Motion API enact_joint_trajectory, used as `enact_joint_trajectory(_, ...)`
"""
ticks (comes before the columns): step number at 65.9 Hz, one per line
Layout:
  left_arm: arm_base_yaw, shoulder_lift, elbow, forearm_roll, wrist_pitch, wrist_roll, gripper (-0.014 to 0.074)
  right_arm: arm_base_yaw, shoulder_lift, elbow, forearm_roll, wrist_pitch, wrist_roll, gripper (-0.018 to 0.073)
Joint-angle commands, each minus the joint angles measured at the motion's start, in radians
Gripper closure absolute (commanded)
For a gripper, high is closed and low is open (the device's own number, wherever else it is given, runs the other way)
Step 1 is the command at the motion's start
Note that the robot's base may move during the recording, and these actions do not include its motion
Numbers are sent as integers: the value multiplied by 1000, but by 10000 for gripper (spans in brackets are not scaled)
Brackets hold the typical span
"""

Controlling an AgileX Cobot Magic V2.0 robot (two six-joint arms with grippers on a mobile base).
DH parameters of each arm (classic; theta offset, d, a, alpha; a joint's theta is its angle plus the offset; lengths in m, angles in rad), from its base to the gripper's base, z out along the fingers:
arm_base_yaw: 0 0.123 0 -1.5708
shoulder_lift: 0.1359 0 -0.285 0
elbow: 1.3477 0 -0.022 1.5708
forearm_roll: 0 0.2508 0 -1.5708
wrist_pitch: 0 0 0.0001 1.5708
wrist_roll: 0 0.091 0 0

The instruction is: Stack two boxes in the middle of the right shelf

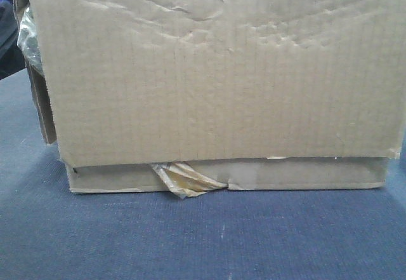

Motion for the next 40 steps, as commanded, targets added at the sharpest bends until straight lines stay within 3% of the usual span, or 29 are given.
enact_joint_trajectory(1,-4,16,0,-2,-16,-9,147,-1,28,-10,-7,-5,-9,-4)
enact_joint_trajectory(6,-4,19,0,1,-16,-9,210,-1,48,-10,-7,-5,-9,66)
enact_joint_trajectory(11,-4,19,0,1,-16,-9,346,-1,55,-10,-7,-5,-9,198)
enact_joint_trajectory(20,-4,19,0,1,-12,-9,713,-1,56,-10,-7,-5,-9,594)
enact_joint_trajectory(23,-4,19,0,1,-12,-9,708,-1,54,-10,-8,-5,-9,727)
enact_joint_trajectory(40,-4,10,-22,1,11,-11,708,-1,36,-10,-8,-5,-6,712)
